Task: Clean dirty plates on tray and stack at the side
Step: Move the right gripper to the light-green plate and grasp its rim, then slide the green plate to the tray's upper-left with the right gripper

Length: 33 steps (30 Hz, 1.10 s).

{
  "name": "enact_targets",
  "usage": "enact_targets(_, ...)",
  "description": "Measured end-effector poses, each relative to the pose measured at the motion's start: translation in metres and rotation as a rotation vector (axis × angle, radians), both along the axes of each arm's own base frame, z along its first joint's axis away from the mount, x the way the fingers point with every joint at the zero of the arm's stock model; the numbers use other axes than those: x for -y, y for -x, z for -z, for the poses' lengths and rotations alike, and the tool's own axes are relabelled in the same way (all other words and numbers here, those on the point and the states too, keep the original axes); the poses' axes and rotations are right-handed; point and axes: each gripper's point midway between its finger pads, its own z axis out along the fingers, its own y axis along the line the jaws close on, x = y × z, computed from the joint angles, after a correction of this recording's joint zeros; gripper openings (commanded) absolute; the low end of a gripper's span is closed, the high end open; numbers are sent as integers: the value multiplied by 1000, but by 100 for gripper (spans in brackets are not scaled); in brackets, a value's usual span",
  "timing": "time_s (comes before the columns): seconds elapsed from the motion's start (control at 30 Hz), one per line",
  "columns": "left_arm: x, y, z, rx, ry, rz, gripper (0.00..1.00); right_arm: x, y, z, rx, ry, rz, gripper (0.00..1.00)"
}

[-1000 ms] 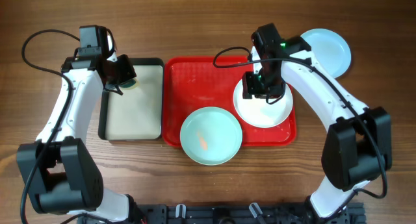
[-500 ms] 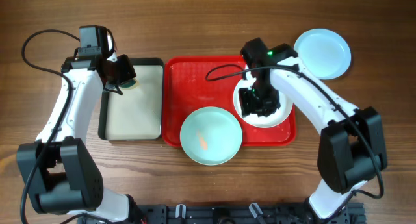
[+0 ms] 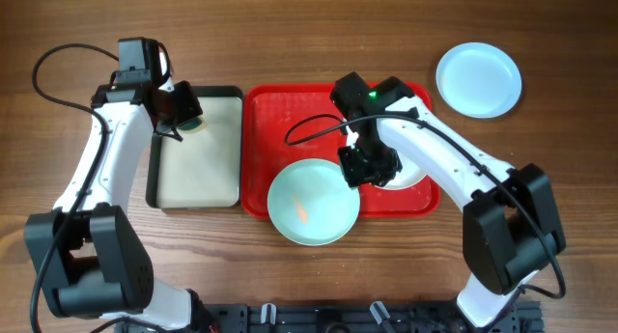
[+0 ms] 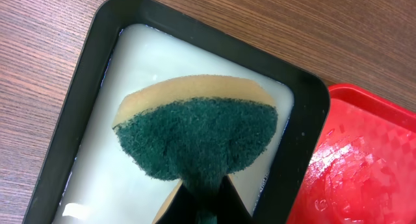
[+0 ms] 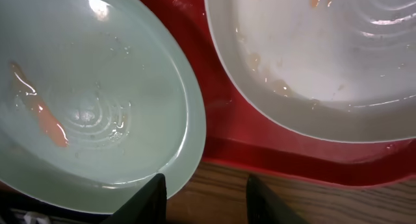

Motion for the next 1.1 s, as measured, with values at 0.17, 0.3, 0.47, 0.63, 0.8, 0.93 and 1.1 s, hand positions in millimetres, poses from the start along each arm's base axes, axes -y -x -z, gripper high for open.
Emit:
enact_targets(0.17, 0, 0, 0, 0, 0, 0, 4, 5, 6, 9, -17, 22, 21, 40)
enact_targets(0.3, 0, 0, 0, 0, 0, 0, 4, 5, 18, 31, -45, -1, 34, 36)
enact_targets(0.47, 0, 0, 0, 0, 0, 0, 4, -2, 19, 40, -45, -44, 49, 28)
enact_targets(0.63, 0, 0, 0, 0, 0, 0, 4, -3, 21, 41, -53, -51, 54, 24)
enact_targets(0.8, 0, 0, 0, 0, 0, 0, 4, -8, 28, 49, -57, -62, 52, 4)
enact_targets(0.93, 0, 0, 0, 1, 0, 0, 4, -15, 20, 44, -39, -86, 58, 4)
enact_targets(1.1, 0, 0, 0, 1, 0, 0, 4, -39, -56, 3, 218, -166, 59, 4)
